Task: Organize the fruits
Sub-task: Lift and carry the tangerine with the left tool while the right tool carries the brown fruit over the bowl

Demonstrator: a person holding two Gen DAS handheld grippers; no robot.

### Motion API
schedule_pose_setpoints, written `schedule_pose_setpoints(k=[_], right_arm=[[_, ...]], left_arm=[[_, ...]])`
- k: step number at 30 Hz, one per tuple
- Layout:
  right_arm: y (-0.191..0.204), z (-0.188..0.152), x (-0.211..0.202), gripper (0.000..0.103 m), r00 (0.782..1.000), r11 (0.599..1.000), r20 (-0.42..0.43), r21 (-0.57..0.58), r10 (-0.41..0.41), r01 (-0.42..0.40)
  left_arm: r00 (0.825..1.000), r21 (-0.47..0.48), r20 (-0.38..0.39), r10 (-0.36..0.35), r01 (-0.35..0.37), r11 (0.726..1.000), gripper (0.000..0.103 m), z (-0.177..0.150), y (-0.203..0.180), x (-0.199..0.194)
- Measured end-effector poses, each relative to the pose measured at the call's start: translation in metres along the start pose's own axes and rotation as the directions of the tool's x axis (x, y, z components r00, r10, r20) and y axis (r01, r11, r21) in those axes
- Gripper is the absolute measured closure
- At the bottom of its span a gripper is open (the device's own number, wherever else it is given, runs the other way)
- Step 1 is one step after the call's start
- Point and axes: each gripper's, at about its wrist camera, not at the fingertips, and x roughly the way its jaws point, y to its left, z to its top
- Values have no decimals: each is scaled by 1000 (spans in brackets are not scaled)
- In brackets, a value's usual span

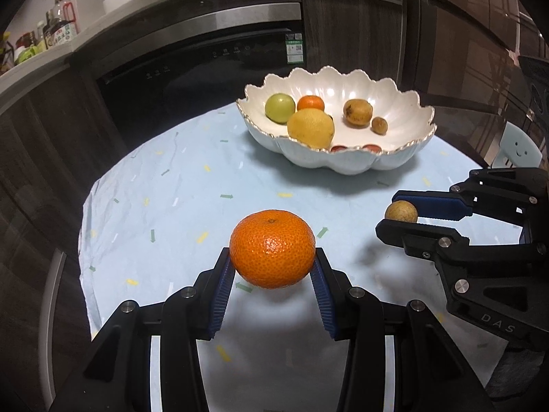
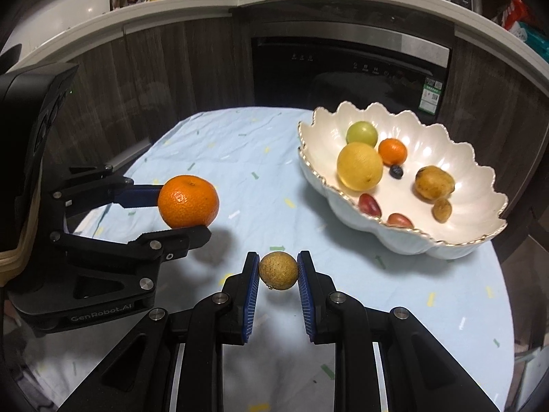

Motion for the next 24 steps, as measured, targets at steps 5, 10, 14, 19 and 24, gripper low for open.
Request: schedule_pose_setpoints(k=[5, 10, 14, 19, 24], right_arm=[[-5, 4, -12, 79, 1000, 1000, 27, 9, -7, 6], [-14, 8, -23, 79, 999, 1000, 53, 25, -15, 13], [-22, 11, -32, 79, 997, 999, 73, 38, -22, 19], [-34, 13, -43, 79, 995, 998, 93, 53, -37, 32], [-50, 15, -53, 79, 992, 996, 109, 71, -57, 49]], left_arm=[[1000, -22, 19, 15, -14, 1000, 59, 7, -3, -11], [999, -35, 34, 27, -26, 999, 59, 16, -9, -21], [998, -47, 46, 34, -32, 998, 59, 22, -15, -27], [997, -52, 59, 42, -39, 998, 59, 30, -26, -34], [997, -49, 66, 43, -40, 998, 59, 40, -39, -35]])
